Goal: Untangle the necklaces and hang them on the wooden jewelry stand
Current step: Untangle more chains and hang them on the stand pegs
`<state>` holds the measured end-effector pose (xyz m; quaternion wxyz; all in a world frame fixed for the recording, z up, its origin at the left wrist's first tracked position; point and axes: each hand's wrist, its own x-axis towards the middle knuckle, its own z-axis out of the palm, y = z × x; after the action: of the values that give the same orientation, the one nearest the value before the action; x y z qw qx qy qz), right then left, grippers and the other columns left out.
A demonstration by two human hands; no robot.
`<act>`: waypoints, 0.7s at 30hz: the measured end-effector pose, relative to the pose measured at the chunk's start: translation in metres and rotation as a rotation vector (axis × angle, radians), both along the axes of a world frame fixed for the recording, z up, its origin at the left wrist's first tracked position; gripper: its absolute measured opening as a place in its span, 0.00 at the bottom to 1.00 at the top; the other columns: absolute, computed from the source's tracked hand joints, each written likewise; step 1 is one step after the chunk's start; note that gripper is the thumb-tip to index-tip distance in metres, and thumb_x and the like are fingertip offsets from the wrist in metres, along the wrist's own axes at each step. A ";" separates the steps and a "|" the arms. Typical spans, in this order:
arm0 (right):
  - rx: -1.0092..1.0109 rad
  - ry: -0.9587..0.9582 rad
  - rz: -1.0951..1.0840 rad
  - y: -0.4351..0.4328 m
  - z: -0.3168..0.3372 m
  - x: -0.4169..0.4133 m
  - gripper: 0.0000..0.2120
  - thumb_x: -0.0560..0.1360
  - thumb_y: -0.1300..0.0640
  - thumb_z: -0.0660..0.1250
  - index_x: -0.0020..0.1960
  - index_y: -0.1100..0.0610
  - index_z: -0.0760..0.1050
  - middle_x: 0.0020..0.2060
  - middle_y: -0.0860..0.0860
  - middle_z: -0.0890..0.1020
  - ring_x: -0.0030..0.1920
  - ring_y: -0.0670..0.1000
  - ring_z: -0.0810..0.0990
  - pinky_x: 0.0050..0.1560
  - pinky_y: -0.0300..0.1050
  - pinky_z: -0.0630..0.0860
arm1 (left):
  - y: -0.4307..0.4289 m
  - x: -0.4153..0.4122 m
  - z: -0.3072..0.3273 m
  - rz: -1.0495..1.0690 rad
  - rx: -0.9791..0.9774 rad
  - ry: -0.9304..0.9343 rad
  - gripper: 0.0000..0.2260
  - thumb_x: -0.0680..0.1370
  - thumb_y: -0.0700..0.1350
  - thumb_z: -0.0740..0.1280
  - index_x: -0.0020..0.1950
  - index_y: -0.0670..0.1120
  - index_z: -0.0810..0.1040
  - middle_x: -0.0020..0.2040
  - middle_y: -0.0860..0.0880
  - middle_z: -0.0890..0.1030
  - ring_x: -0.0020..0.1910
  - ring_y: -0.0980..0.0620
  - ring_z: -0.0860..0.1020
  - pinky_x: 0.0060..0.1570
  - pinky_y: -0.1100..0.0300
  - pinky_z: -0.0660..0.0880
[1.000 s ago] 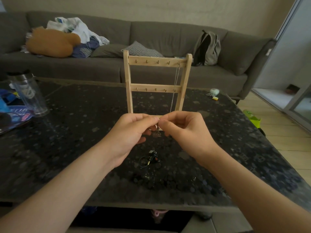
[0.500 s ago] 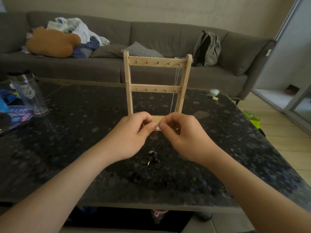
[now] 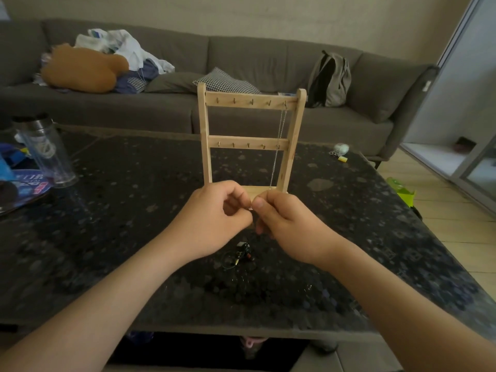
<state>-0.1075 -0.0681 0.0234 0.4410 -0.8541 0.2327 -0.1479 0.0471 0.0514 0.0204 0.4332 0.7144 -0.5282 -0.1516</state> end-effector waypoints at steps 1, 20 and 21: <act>0.012 -0.004 -0.013 -0.001 -0.001 0.000 0.13 0.89 0.49 0.58 0.52 0.50 0.79 0.39 0.48 0.83 0.37 0.44 0.78 0.43 0.44 0.77 | 0.000 0.002 0.000 -0.005 -0.021 0.029 0.07 0.78 0.41 0.73 0.49 0.54 0.85 0.45 0.54 0.86 0.47 0.55 0.86 0.53 0.54 0.83; 0.288 -0.174 -0.031 -0.006 0.004 -0.006 0.17 0.90 0.54 0.56 0.62 0.61 0.80 0.38 0.47 0.81 0.37 0.43 0.79 0.41 0.40 0.77 | 0.002 -0.003 0.004 -0.011 -0.093 0.311 0.03 0.81 0.46 0.75 0.53 0.51 0.88 0.48 0.51 0.89 0.51 0.52 0.88 0.65 0.44 0.81; 0.295 -0.180 -0.026 -0.006 0.004 -0.006 0.17 0.90 0.53 0.56 0.61 0.62 0.80 0.40 0.48 0.81 0.38 0.43 0.79 0.42 0.41 0.77 | 0.001 -0.003 0.004 -0.018 -0.088 0.304 0.03 0.81 0.47 0.75 0.52 0.51 0.88 0.48 0.50 0.89 0.51 0.52 0.88 0.65 0.45 0.82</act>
<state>-0.1132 -0.0743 0.0276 0.5786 -0.7605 0.2225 -0.1935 0.0441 0.0528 0.0244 0.5375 0.6590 -0.4690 -0.2385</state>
